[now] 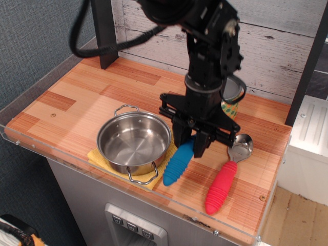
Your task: PICK UP THE SPOON AND PUT ANOTHER SIDE OF THE TABLE
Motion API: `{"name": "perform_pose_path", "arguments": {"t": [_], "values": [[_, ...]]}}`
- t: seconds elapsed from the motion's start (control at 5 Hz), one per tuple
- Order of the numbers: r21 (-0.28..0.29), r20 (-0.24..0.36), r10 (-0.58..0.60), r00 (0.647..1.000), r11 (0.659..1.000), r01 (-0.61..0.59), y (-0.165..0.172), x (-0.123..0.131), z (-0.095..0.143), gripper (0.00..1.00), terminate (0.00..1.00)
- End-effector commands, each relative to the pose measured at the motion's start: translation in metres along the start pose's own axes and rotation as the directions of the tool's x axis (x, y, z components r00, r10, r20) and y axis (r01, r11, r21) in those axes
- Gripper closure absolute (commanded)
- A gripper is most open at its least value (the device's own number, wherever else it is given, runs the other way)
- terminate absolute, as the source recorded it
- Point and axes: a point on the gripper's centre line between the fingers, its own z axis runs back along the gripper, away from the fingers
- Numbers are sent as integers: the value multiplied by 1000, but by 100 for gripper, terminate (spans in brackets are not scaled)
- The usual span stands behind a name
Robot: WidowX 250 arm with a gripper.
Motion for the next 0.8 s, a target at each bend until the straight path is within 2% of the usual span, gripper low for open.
{"name": "perform_pose_path", "arguments": {"t": [0.0, 0.2, 0.4, 0.6], "values": [[14, 72, 53, 996, 998, -54, 19, -2, 34, 100, 0], [41, 46, 85, 995, 995, -87, 53, -4, 35, 100, 0], [68, 69, 115, 991, 990, -120, 83, -9, 43, 100, 0], [100, 62, 122, 991, 987, -128, 113, -6, 44, 100, 0]]}}
